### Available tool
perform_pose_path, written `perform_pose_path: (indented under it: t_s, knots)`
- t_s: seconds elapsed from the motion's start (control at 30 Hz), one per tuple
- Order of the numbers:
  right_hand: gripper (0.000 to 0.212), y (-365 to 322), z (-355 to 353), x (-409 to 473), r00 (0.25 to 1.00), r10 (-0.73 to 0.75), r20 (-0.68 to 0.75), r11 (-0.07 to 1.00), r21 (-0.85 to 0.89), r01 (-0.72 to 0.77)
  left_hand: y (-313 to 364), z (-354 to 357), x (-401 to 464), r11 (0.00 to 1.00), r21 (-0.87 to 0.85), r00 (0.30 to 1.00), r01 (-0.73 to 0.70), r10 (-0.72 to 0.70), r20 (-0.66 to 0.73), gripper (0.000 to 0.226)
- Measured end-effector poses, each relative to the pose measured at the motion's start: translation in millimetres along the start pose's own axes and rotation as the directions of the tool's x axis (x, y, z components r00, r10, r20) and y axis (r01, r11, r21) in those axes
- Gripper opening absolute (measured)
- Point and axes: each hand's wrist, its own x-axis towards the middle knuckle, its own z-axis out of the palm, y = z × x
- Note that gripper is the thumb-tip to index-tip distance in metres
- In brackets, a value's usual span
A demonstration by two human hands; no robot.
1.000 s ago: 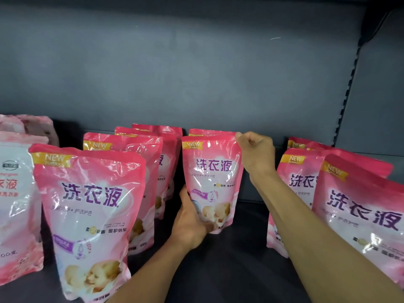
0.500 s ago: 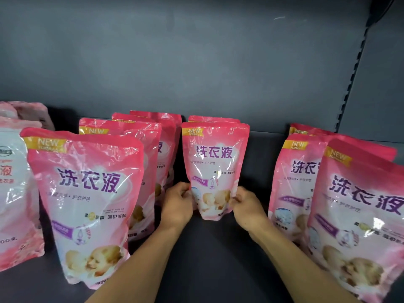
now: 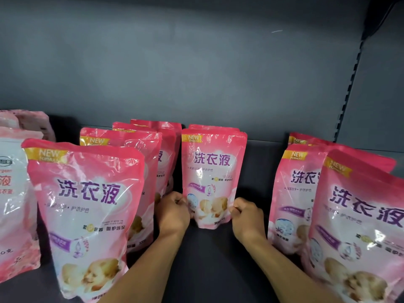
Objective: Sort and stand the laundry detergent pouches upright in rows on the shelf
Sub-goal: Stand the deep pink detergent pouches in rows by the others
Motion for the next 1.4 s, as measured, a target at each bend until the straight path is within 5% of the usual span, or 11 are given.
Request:
perform_pose_path:
  t_s: [0.47, 0.93, 1.07, 1.13, 1.23, 1.33, 1.4]
  knots:
    - [0.041, -2.2, 2.7, -8.5, 1.0, -0.026, -0.012, 0.999, 0.042, 0.026, -2.9, -2.1, -2.3, 0.997, -0.013, 0.997, -0.075, 0.075, 0.029, 0.025]
    - [0.013, -9.8, -7.0, -16.0, 0.999, 0.003, 0.037, 0.998, 0.056, -0.005, -5.0, -3.8, -10.3, 0.995, 0.036, 0.994, -0.088, 0.085, 0.072, 0.021]
    - [0.039, -18.5, -38.6, -47.3, 0.991, -0.126, -0.037, 0.992, 0.024, 0.127, 21.3, -13.6, -46.9, 0.967, 0.21, 0.989, -0.147, 0.138, 0.058, 0.066]
    - [0.041, -20.3, -61.8, -77.2, 0.951, -0.286, -0.118, 0.957, 0.004, 0.289, 32.7, -20.3, -71.8, 0.936, 0.212, 0.959, -0.283, 0.268, 0.097, 0.071]
    - [0.035, -13.7, -100.4, -118.2, 0.792, -0.473, -0.387, 0.867, -0.044, 0.496, 46.9, -21.1, -102.0, 0.868, 0.178, 0.876, -0.464, 0.42, 0.236, 0.063]
    - [0.037, 2.7, -135.4, -135.7, 0.609, -0.426, -0.669, 0.857, -0.084, 0.508, 54.8, -9.2, -120.9, 0.846, 0.109, 0.808, -0.522, 0.449, 0.382, 0.058]
    - [0.053, 14.6, -156.2, -135.2, 0.558, -0.279, -0.782, 0.904, -0.017, 0.428, 55.6, 1.5, -130.3, 0.856, 0.072, 0.777, -0.512, 0.426, 0.464, 0.057]
